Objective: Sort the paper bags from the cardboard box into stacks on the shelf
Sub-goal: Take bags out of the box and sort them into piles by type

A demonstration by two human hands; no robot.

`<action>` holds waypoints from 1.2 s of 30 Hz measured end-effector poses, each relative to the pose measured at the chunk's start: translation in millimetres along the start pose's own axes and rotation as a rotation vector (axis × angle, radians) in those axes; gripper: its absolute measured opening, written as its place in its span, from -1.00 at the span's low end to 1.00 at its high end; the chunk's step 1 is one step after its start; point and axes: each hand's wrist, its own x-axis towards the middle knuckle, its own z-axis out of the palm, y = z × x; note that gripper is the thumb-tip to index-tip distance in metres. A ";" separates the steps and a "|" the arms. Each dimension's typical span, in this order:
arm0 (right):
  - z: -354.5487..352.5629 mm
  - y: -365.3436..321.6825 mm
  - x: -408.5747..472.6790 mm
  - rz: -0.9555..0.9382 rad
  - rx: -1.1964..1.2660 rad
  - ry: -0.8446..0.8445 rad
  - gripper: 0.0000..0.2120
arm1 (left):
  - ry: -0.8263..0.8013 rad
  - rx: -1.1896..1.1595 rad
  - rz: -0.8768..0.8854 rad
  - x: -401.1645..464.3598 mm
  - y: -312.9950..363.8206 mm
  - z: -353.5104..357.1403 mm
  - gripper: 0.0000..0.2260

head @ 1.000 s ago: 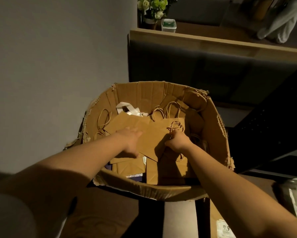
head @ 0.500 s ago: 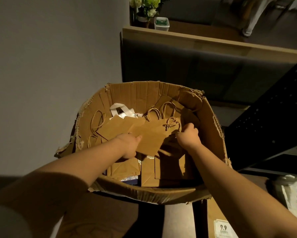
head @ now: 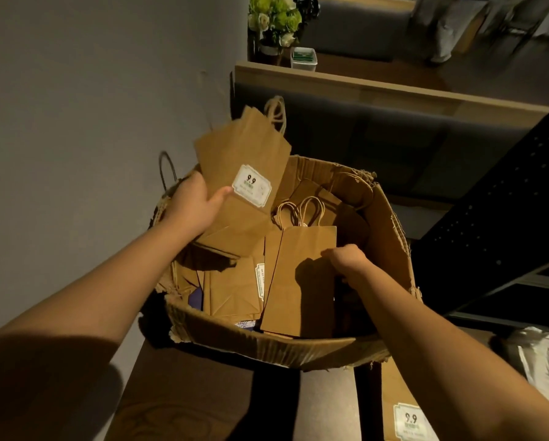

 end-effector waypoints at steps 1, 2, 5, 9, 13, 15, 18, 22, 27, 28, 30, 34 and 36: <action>2.1 0.8 -1.5 0.005 -0.014 -0.017 -0.71 | 0.031 -0.123 -0.040 -2.3 -0.6 -1.4 -0.51; 4.1 1.5 -2.4 0.008 -0.031 -0.036 -0.72 | 0.048 -0.224 -0.077 -4.5 -2.7 -0.2 -0.47; 9.9 2.6 -3.4 0.016 -0.034 -0.099 -0.83 | 0.031 -0.364 -0.127 -15.6 -8.2 8.7 -0.44; 10.6 3.0 -9.7 0.041 0.015 -0.142 -0.90 | -0.067 -0.407 -0.156 -22.5 -17.3 22.5 -0.45; 8.8 6.1 -9.9 0.038 0.057 -0.108 -0.91 | -0.146 -0.403 -0.210 -24.3 -23.6 28.8 -0.39; 9.7 9.8 -5.6 0.021 -0.011 -0.111 -0.89 | -0.153 -0.435 -0.242 -23.8 -25.5 30.5 -0.37; 12.7 11.5 -3.5 0.031 -0.007 -0.137 -0.83 | -0.136 -0.481 -0.291 -24.5 -26.3 32.8 -0.39; 12.7 8.2 -6.8 0.063 0.048 -0.161 -0.81 | -0.129 -0.551 -0.320 -27.0 -26.8 32.7 -0.50; 11.2 5.6 -8.1 0.151 0.214 -0.239 -0.95 | -0.141 -0.646 -0.337 -25.3 -32.3 33.8 -0.62; 11.8 5.0 -6.9 0.163 0.269 -0.268 -0.95 | -0.142 -0.663 -0.330 -25.3 -32.1 33.6 -0.63; 13.5 4.7 -4.5 0.165 0.308 -0.296 -0.91 | -0.136 -0.692 -0.319 -26.1 -31.2 32.6 -0.61; 15.2 2.5 -6.0 0.115 0.258 -0.252 -0.81 | -0.102 -0.728 -0.304 -28.0 -30.9 30.5 -0.48; 10.3 0.0 -8.9 0.071 0.179 -0.209 -0.72 | -0.080 -0.723 -0.291 -28.4 -29.1 28.8 -0.42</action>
